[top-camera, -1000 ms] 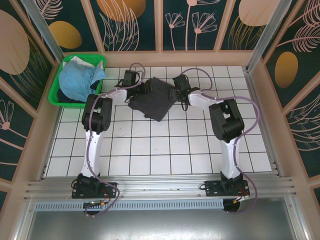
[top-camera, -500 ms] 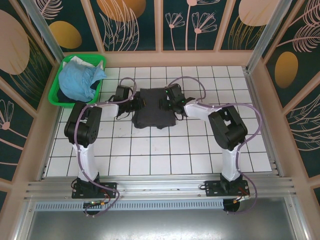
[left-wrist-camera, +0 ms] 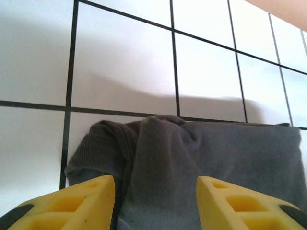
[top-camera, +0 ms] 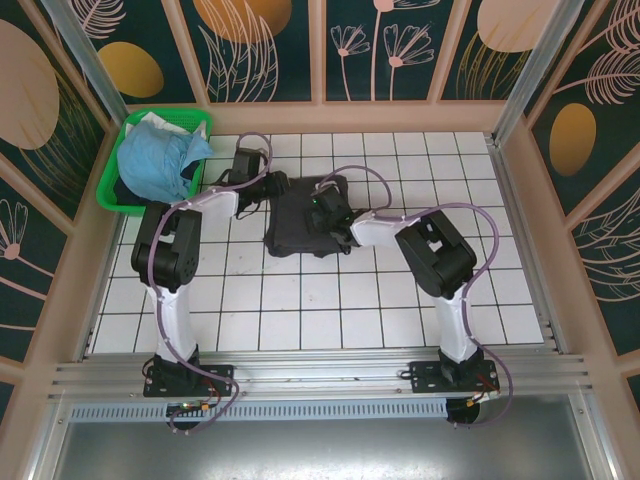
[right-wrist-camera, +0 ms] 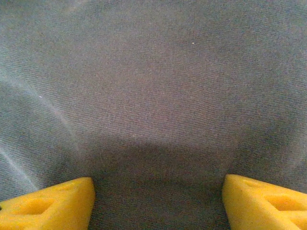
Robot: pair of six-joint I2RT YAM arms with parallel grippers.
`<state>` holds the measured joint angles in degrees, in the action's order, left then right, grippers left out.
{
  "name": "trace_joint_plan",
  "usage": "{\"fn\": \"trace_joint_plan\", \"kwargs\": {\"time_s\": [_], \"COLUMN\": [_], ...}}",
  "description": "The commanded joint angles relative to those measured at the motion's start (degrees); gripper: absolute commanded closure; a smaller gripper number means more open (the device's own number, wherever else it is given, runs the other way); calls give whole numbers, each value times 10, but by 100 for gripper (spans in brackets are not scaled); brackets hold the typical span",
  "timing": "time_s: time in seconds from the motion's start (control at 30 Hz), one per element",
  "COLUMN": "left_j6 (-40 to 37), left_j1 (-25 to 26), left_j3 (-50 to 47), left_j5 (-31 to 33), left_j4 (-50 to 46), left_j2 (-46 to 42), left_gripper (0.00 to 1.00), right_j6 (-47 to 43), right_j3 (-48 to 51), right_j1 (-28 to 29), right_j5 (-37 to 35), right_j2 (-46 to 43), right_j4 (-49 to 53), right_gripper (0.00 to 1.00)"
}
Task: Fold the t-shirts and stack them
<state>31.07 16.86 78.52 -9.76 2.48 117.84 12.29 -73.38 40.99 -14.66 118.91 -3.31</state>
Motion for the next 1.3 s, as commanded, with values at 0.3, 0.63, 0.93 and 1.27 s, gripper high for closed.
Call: {"fn": "trace_joint_plan", "kwargs": {"time_s": [0.3, 0.63, 0.93, 1.27], "left_j6": [-48, -50, -50, -56], "left_j1": [-12, -17, -18, -18], "left_j3": [115, 134, 89, 40], "left_j5": [6, -22, -20, 34], "left_j4": [-91, -93, -105, -125], "left_j2": [96, 82, -18, -35], "left_gripper": [49, 97, 100, 100], "right_j6": [-33, -37, -11, 3], "right_j3": [-2, 17, 28, 25], "right_j1": [72, 54, 54, 62], "right_j5": [-99, -113, -115, -76], "right_j2": [83, 35, -23, -40], "right_j4": [66, 60, 89, 87], "right_gripper": [19, 13, 11, 9]}}
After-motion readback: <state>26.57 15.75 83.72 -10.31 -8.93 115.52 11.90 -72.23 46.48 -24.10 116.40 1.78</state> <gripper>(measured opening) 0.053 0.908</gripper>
